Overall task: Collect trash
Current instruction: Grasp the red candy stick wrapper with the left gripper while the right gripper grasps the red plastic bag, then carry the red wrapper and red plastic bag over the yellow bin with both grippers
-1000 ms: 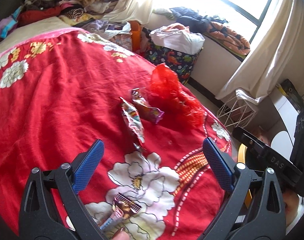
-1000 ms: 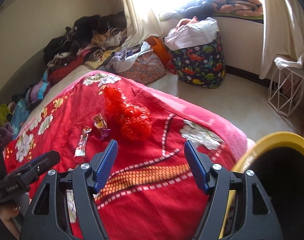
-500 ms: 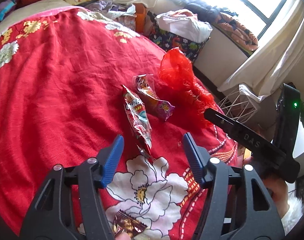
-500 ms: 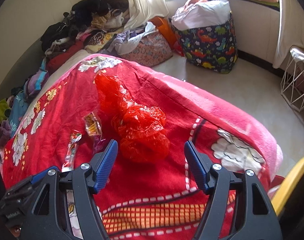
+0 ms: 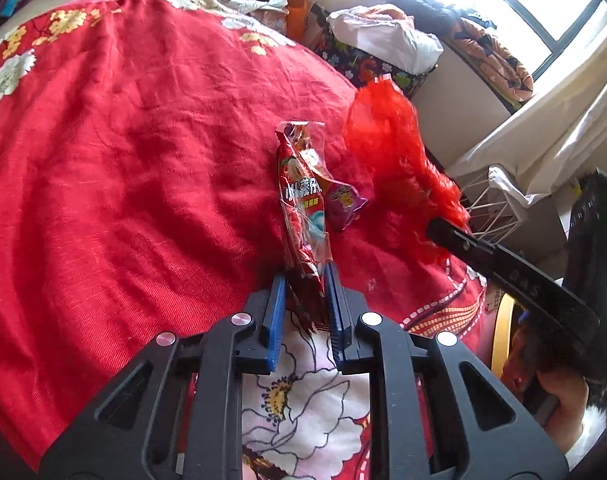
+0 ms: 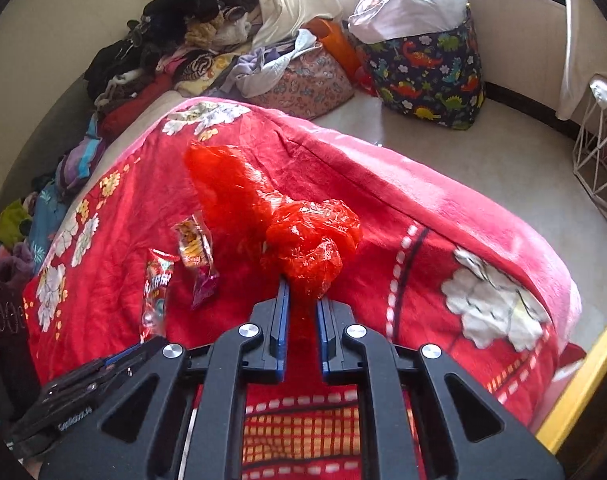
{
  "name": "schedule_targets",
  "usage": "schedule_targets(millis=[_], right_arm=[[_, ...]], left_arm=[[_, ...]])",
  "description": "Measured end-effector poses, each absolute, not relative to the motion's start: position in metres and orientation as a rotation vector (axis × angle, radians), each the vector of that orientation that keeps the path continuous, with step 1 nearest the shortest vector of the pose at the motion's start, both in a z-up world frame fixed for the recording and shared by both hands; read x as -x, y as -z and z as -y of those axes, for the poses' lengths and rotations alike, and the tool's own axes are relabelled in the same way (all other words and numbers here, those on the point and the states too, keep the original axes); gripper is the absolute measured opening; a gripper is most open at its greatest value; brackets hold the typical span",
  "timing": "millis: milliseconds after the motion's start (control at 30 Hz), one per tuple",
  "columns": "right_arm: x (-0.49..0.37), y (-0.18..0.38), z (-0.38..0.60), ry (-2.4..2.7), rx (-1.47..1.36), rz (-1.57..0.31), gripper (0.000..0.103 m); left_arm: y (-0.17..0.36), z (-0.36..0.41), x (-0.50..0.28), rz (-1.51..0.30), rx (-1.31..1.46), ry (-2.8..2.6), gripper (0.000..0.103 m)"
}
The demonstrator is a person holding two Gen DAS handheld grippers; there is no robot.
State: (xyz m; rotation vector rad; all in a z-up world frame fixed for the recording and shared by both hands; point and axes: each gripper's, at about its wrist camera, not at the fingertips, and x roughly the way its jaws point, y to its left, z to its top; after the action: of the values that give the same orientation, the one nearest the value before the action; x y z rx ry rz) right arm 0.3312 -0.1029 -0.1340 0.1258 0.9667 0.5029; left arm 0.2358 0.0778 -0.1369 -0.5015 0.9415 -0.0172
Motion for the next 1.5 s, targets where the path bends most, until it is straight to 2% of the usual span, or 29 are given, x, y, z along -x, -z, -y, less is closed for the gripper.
schedule_targets(millis=[433,767,1067,1500], right_arm=[[-0.268,0.098,0.152,-0.494,-0.213,-0.895,0.01],[-0.223,0.067,0.197,-0.474,-0.226,-0.837,0.01],[-0.193,0.049,0.232,-0.409,-0.21,-0.755,0.01],[-0.174,0.052,0.295,-0.284,-0.295,-0.722,0.01]], left_arm=[[0.088,-0.063,-0.19,-0.829,0.485,0.016,0.012],[0.052,-0.017,-0.176,-0.763,0.424,0.081,0.012],[0.042,0.012,-0.17,-0.744,0.396,0.135,0.012],[0.034,0.052,-0.171,-0.735,0.35,0.221,0.012]])
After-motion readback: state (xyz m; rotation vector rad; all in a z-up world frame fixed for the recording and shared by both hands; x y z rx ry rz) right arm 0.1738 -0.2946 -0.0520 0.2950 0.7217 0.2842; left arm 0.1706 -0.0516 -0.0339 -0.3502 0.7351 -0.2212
